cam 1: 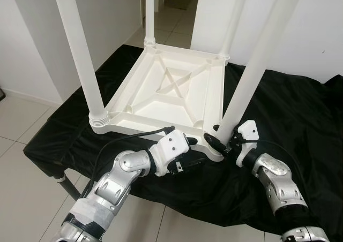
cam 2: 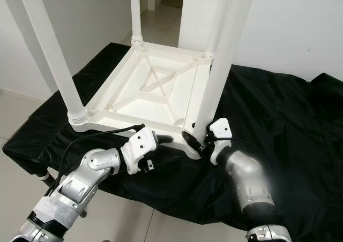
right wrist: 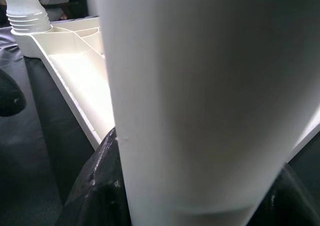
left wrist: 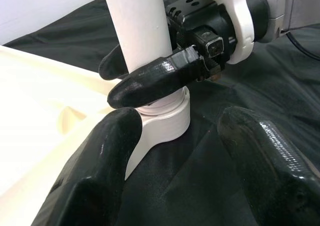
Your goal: Building children table
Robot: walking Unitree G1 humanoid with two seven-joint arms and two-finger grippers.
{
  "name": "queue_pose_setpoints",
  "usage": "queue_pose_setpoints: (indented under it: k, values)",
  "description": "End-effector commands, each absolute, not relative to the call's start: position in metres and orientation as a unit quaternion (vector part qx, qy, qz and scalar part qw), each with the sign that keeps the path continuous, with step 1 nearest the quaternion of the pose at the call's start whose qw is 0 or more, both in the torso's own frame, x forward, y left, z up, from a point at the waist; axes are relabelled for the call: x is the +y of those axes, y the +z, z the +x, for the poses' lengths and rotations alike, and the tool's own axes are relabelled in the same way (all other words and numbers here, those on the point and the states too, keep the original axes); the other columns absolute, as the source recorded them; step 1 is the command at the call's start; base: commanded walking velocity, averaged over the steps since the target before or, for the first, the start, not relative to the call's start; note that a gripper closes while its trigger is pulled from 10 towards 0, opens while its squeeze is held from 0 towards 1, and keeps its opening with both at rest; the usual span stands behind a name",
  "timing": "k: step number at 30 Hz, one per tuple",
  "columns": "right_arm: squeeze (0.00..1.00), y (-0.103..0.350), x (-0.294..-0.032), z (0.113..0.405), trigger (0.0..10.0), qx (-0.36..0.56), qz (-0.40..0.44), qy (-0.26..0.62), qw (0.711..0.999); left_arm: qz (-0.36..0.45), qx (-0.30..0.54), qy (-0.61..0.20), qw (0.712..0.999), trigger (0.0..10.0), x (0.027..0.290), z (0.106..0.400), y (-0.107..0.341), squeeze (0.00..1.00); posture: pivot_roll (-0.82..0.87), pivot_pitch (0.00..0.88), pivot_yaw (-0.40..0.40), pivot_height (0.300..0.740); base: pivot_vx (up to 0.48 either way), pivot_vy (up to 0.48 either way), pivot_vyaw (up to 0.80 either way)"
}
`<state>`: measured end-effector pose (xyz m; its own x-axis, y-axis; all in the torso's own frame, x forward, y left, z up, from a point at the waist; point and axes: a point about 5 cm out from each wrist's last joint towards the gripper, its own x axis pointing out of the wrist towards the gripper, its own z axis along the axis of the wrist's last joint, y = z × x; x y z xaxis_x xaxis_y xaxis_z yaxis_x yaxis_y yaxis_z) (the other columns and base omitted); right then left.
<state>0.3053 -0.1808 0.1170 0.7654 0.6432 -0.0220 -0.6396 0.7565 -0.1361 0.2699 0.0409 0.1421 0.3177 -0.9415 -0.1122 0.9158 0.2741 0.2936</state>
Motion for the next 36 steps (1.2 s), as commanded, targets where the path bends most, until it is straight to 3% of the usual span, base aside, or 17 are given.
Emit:
queue_pose_setpoints:
  k: [1,2,3,4,5,22,31,36]
  values:
    - [0.00,0.110,-0.184,0.304,1.1,0.006,-0.085,0.346,0.934,0.166,-0.043,-0.587,0.792,10.0,0.041,0.270,0.142,0.00,0.03,0.000,-0.035,0.740,0.000,0.000,0.00]
    - [0.00,0.110,-0.184,0.304,1.1,0.006,-0.085,0.346,0.934,0.166,-0.043,-0.587,0.792,10.0,0.041,0.270,0.142,0.00,0.03,0.000,-0.035,0.740,0.000,0.000,0.00]
    - [0.00,0.110,-0.185,0.305,6.2,0.007,-0.083,0.342,0.936,0.167,-0.043,-0.588,0.791,10.0,0.041,0.270,0.142,0.00,0.03,0.000,-0.035,0.740,0.000,0.000,0.00]
    - [0.00,0.110,-0.185,0.305,6.2,0.007,-0.083,0.342,0.936,0.167,-0.043,-0.588,0.791,10.0,0.041,0.270,0.142,0.00,0.03,0.000,-0.035,0.740,0.000,0.000,0.00]
    - [0.00,0.110,-0.185,0.304,10.0,0.006,-0.079,0.338,0.938,0.168,-0.042,-0.589,0.790,10.0,0.041,0.270,0.142,0.00,0.04,0.000,-0.034,0.740,0.000,0.000,0.00]
    - [0.00,0.107,-0.182,0.297,10.0,0.003,-0.044,0.194,0.980,0.170,-0.033,-0.599,0.782,10.0,0.043,0.264,0.138,0.00,0.02,0.000,-0.019,0.740,0.000,0.000,0.00]
    - [0.00,0.098,-0.175,0.278,10.0,0.000,-0.004,-0.024,1.000,0.174,-0.031,-0.602,0.778,10.0,0.044,0.262,0.137,0.00,0.02,0.000,-0.015,0.740,0.000,0.000,0.00]
    - [0.00,0.092,-0.169,0.270,10.0,0.002,0.020,-0.079,0.997,0.173,-0.033,-0.596,0.784,10.0,0.045,0.265,0.139,0.00,0.03,0.000,-0.011,0.740,0.000,0.000,0.00]
